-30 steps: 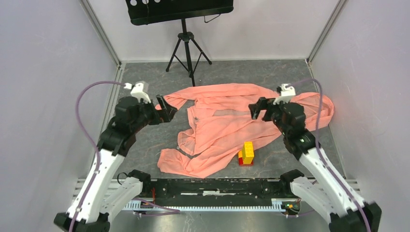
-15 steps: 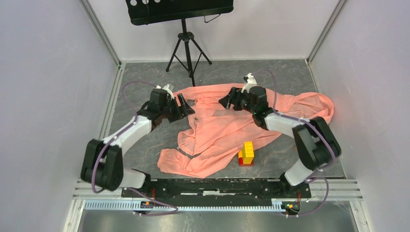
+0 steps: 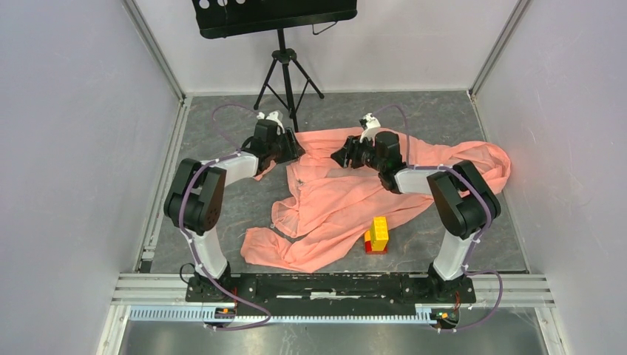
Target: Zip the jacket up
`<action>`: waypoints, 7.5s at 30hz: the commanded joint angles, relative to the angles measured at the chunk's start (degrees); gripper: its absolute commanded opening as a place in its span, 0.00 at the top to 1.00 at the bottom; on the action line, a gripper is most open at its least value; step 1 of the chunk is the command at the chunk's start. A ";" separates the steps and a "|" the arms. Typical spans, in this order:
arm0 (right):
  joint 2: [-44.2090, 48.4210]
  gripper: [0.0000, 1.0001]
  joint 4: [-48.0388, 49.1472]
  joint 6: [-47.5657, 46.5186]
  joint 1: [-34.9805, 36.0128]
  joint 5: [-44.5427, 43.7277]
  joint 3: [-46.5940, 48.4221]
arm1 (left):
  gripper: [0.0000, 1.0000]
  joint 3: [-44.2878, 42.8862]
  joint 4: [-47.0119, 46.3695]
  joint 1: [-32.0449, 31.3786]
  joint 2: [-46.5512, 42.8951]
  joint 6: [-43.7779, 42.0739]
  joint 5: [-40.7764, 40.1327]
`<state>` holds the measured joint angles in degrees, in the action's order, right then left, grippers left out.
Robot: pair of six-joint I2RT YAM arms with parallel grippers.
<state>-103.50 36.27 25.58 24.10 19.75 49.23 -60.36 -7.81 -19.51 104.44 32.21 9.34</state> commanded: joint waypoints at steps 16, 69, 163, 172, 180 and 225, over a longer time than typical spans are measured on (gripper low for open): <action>-5.46 0.63 8.55 0.62 -0.04 3.26 0.69 | 0.63 -7.33 -2.82 -2.69 6.75 -8.48 -0.73; -13.64 0.39 10.58 -5.63 3.39 11.19 10.58 | 0.48 -0.56 -7.24 3.13 6.96 9.02 15.24; -18.74 0.90 7.18 -6.80 2.35 30.35 19.07 | 0.63 2.04 -7.04 3.03 0.66 3.75 21.72; -19.02 0.90 6.45 -6.84 2.36 30.35 19.53 | 0.53 3.00 -7.31 2.04 -2.40 0.87 21.55; -19.18 0.90 6.23 -6.83 2.34 30.28 19.63 | 0.46 4.81 -8.18 -0.37 -6.26 -4.63 17.64; -11.23 0.26 60.02 45.81 5.70 2.37 -16.63 | 0.98 18.24 -58.13 4.23 1.56 56.68 32.69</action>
<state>-112.38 83.18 64.45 28.12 27.03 31.57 -43.64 -54.54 -15.18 106.48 80.62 41.15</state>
